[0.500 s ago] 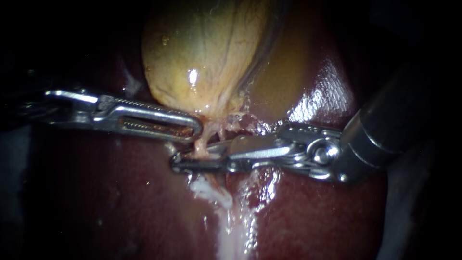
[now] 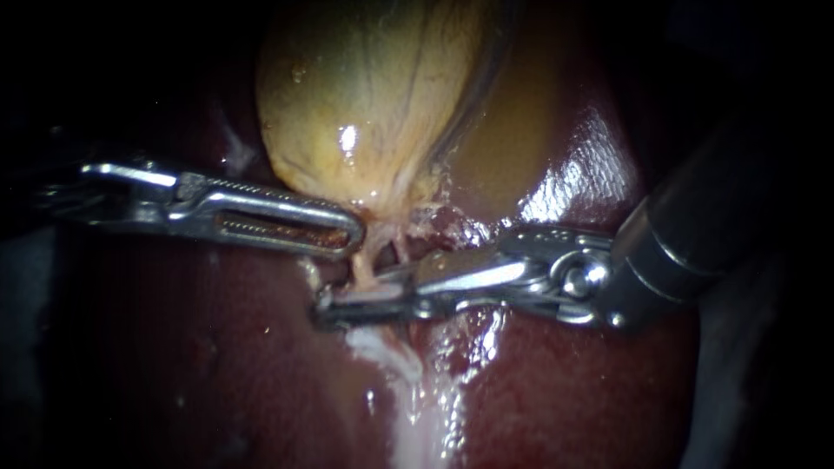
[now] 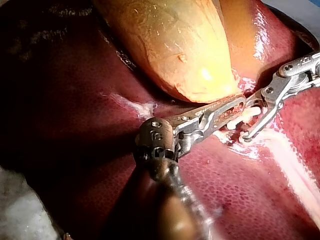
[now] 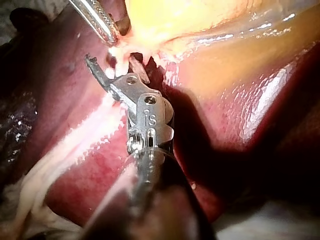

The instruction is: Going back third clip left tube

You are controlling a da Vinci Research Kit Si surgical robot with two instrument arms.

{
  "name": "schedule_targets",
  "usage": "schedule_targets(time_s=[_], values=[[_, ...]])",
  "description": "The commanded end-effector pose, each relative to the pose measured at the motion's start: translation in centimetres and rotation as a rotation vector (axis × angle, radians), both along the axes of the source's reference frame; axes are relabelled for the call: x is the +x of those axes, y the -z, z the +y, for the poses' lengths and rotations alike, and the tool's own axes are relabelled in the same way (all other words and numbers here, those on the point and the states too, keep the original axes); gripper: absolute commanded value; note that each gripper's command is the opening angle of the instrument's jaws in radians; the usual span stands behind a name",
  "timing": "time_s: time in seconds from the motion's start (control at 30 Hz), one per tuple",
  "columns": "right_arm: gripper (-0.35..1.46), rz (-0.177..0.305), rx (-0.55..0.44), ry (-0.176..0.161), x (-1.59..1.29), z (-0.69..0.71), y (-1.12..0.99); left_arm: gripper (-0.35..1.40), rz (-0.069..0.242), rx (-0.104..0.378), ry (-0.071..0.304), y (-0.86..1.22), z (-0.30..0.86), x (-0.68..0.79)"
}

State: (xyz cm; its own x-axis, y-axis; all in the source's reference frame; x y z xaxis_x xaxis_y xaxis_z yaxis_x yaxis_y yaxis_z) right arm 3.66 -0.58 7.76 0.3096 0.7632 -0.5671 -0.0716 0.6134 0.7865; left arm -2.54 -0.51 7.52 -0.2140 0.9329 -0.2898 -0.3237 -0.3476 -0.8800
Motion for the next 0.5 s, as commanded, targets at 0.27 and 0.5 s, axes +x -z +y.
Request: schedule_targets(time_s=[0.27, 0.5], values=[[0.49, 0.012, -0.038, 0.014, -0.24, 0.11, 0.10, -0.35, 0.000, 0.000, 0.000, 0.01, 0.00, 0.01], [0.49, 0.018, -0.036, 0.023, -0.47, 0.10, 0.15, -0.35, -0.001, 0.000, -0.001, 0.00, 0.00, 0.01]])
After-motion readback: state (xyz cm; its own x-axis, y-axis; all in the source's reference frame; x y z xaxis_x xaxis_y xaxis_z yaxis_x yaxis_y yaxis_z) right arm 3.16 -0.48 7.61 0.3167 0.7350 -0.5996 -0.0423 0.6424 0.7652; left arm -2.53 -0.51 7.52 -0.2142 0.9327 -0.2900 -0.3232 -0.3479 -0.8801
